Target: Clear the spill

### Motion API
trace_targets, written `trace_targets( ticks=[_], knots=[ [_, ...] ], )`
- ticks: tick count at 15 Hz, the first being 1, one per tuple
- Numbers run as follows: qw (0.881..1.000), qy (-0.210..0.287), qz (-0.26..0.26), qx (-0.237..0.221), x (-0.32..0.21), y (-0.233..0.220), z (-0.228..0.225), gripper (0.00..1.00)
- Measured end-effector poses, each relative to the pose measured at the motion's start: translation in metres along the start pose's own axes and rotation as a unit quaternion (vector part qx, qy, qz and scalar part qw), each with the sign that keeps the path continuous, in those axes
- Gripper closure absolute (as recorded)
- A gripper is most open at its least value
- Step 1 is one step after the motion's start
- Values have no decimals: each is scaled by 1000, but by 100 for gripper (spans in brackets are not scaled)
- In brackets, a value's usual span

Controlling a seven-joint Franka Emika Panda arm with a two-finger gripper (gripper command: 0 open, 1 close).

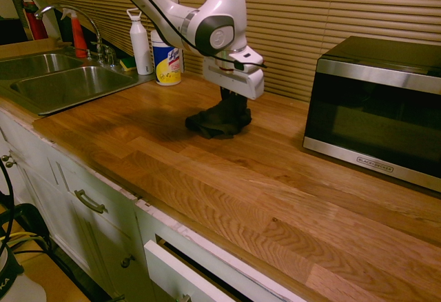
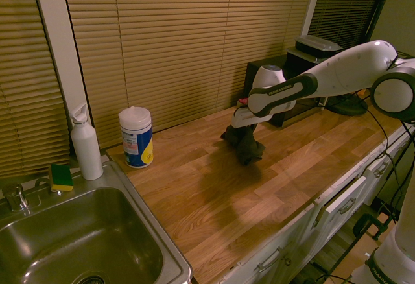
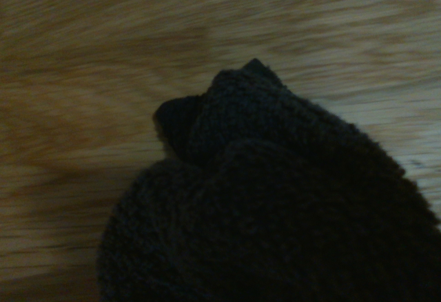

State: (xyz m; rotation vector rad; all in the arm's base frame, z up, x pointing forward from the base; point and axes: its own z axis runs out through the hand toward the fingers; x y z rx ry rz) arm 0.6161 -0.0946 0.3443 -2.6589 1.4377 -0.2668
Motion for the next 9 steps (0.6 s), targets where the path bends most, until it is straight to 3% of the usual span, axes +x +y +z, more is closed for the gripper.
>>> trace_targets(
  ticks=[4, 9],
  knots=[
    [999, 6, 34, 3, 42, 41, -3, 100],
    [1000, 7, 16, 0, 31, 31, -2, 100]
  ],
)
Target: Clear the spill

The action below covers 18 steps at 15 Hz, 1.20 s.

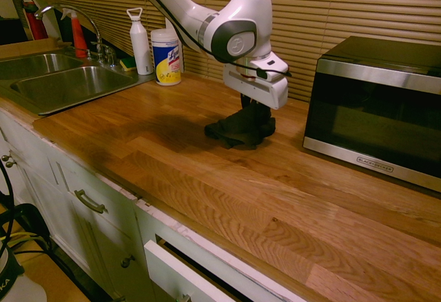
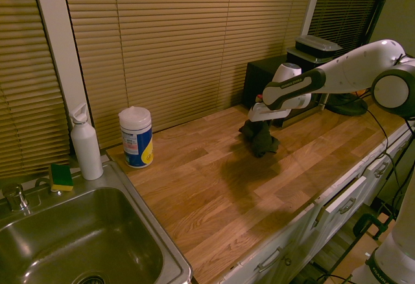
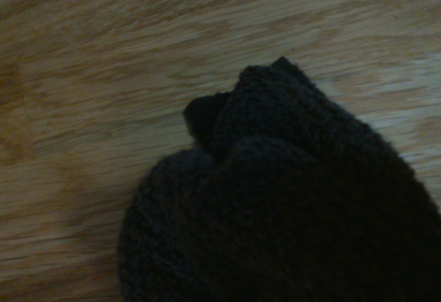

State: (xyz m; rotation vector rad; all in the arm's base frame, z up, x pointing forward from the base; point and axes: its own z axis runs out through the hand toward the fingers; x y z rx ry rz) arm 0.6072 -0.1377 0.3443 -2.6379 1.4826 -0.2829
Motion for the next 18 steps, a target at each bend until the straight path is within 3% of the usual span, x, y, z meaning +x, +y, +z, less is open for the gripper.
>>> trace_targets(
  ticks=[5, 9, 18],
  knots=[
    [999, 11, -53, -3, -64, -49, 5, 100],
    [996, 6, -92, -1, -145, -90, 4, 100],
    [987, 10, -158, -3, -304, -143, -3, 100]
  ],
)
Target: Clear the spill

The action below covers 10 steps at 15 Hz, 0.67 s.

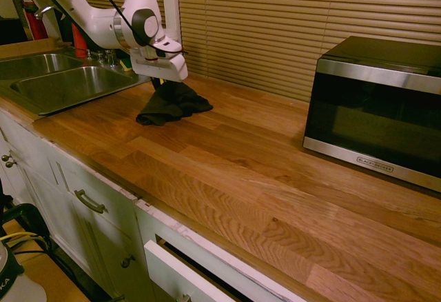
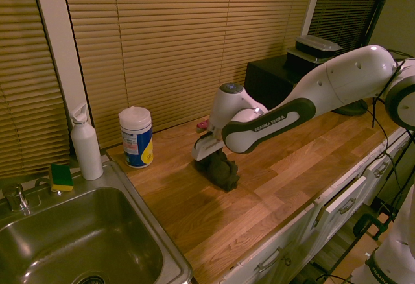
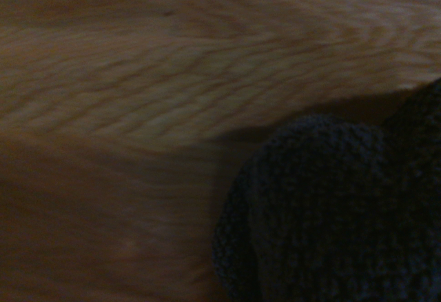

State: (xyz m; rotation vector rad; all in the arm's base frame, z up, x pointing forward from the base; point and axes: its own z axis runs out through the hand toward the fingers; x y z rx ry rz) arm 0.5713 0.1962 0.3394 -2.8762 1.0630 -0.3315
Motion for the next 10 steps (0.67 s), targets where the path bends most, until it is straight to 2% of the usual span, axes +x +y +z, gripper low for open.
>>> trace_targets(
  ticks=[6, 10],
  knots=[
    [999, -10, -33, -1, -67, -52, -5, 100],
    [999, -14, -40, 1, -88, -81, -4, 100]
  ],
)
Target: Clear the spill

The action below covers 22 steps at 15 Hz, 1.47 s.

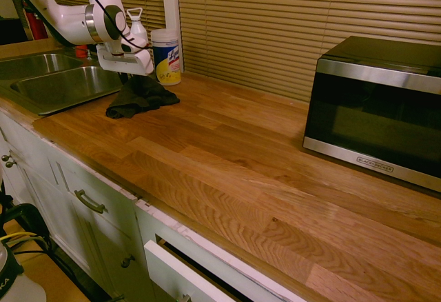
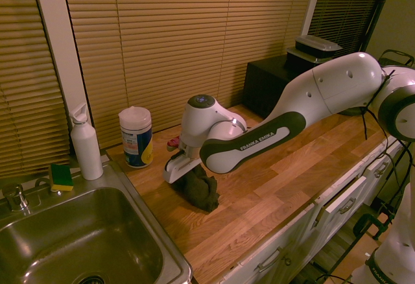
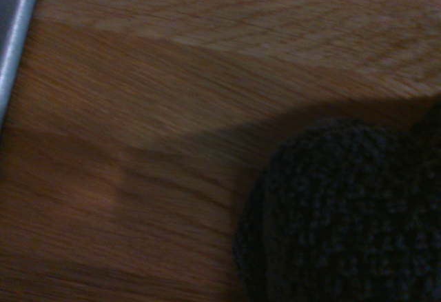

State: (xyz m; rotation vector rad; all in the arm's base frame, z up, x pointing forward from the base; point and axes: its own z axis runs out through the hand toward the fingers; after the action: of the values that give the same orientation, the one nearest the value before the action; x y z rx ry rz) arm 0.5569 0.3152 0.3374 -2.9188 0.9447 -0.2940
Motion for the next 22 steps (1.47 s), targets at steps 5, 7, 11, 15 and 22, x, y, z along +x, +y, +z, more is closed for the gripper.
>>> trace_targets(
  ticks=[5, 7, 11, 15, 22],
  knots=[
    [1000, -2, 0, 15, -23, -29, -2, 100],
    [1000, 1, -3, 18, -32, -36, -2, 0],
    [1000, 6, -3, 16, -34, -38, -2, 0],
    [1000, 11, -1, 18, -37, -39, -3, 0],
    [999, 29, 11, 31, -42, -49, -37, 0]
  ],
)
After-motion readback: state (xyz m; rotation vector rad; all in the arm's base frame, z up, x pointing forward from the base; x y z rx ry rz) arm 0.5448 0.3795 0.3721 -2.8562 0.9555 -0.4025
